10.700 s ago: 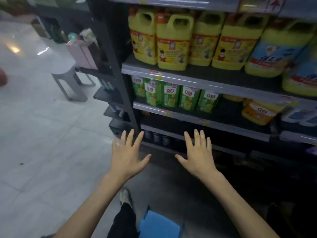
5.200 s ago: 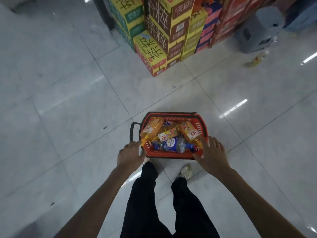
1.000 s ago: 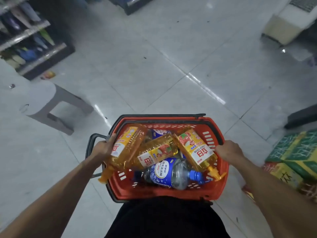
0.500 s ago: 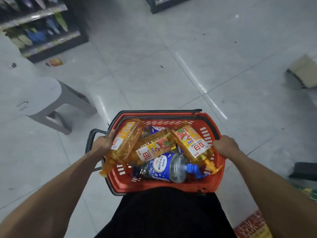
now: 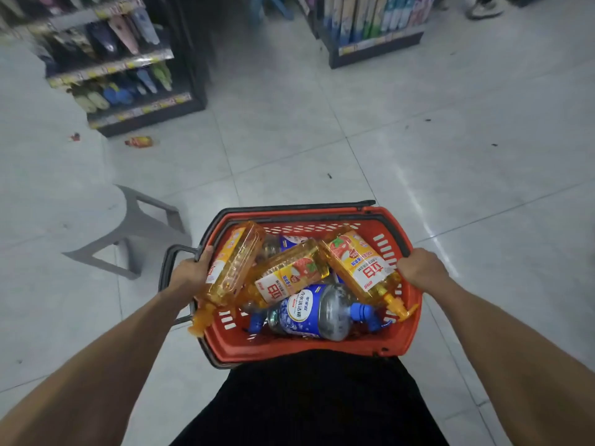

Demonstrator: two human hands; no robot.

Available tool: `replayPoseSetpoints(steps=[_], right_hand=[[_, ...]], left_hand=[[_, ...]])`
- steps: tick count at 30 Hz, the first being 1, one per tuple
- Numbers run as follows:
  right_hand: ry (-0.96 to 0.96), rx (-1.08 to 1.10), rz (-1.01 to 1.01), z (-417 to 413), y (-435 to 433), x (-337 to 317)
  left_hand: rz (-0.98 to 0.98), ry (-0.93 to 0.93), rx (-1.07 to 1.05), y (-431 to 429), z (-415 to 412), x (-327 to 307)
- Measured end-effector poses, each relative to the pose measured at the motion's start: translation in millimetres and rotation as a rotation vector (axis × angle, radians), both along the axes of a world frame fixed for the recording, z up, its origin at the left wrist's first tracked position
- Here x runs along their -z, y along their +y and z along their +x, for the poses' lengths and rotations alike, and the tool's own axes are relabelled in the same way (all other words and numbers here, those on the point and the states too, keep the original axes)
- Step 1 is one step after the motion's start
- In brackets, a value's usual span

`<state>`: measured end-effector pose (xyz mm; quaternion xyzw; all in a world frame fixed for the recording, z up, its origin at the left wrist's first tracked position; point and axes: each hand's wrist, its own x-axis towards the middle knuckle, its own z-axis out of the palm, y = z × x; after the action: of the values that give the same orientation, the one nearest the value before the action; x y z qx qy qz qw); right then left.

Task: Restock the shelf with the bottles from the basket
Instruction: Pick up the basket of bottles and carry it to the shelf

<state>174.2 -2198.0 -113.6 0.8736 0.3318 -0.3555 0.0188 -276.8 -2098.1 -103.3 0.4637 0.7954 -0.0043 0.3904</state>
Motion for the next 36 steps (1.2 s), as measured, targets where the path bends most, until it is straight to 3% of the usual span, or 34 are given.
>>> replayPoseSetpoints(steps=[13,23,36], right_hand=[[0.000,-0.178,0.030,82,239,-14],[-0.067,-0.212,-0.007,97,490,-17],[-0.040,-0.220,-0.036,132,730,-13]], left_hand=[[0.051,0.000,-0.116,175,69,-6],[0.073,-0.044,-0.143,411,76,13],[-0.026,-0.009,-0.197,634,118,-4]])
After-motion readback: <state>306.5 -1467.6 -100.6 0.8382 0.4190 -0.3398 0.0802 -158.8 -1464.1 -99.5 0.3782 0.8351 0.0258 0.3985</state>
